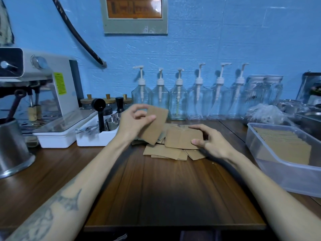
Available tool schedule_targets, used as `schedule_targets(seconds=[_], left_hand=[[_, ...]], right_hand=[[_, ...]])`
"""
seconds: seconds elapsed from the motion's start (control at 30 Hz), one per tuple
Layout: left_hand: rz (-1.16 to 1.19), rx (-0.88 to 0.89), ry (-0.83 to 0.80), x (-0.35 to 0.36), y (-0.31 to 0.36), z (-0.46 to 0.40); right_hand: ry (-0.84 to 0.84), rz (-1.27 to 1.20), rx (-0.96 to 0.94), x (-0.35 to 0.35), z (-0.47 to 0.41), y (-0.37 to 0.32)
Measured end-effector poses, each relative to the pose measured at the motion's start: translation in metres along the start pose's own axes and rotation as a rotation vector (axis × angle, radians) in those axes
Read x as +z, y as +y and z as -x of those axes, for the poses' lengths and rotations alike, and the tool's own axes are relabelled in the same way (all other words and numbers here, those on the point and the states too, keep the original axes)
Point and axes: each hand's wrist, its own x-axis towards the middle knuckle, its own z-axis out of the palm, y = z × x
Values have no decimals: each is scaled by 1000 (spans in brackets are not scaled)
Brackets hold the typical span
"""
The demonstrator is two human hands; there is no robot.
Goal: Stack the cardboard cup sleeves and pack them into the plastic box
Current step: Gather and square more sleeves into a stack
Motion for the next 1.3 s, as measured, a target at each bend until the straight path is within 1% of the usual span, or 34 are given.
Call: schedule_targets(seconds=[0.13, 0.2, 0.27, 0.33, 0.47, 0.57, 0.67, 0.73, 0.77, 0.83, 0.97, 1.13, 1.23, 1.3], left_hand=[[-157, 89, -221, 29, -10, 11], [-262, 171, -287, 38, -15, 14], [-343, 254, -297, 43, -18, 14], [-401, 282, -288, 46, -21, 15], [-517, 248, -309, 46, -29, 22], [-523, 224, -321, 50, -34, 26], [-579, 246, -348, 56, -37, 24], [-721, 296, -390, 57, -40, 24], [-791, 320, -402, 56, -41, 24], [-861, 361, -399, 54, -44, 23], [-842, 430, -379, 51, -46, 21], [-755, 429, -355, 51, -44, 17], [-714, 393, -383, 47, -42, 17], [-659, 310, -354, 42, -39, 15]], right_hand=[[2, -26, -6, 1, 1, -2], [-18, -11, -28, 1, 1, -4], [-60, -37, -36, 2, 1, -6], [-94, -92, -36, 4, 2, -8], [-151, -146, -43, 4, 2, -9], [-191, -109, -50, 5, 2, -10], [-222, -149, -20, 8, 3, -11], [-215, -171, -2, 10, 2, -12], [-192, -146, -9, 12, 2, -13], [-134, -78, -30, 14, 0, -13], [-61, -23, -49, 19, -2, -12], [-32, -24, -56, 20, -2, -11], [-41, -34, -50, 19, -3, -11], [-45, -36, -41, 15, -3, -11]])
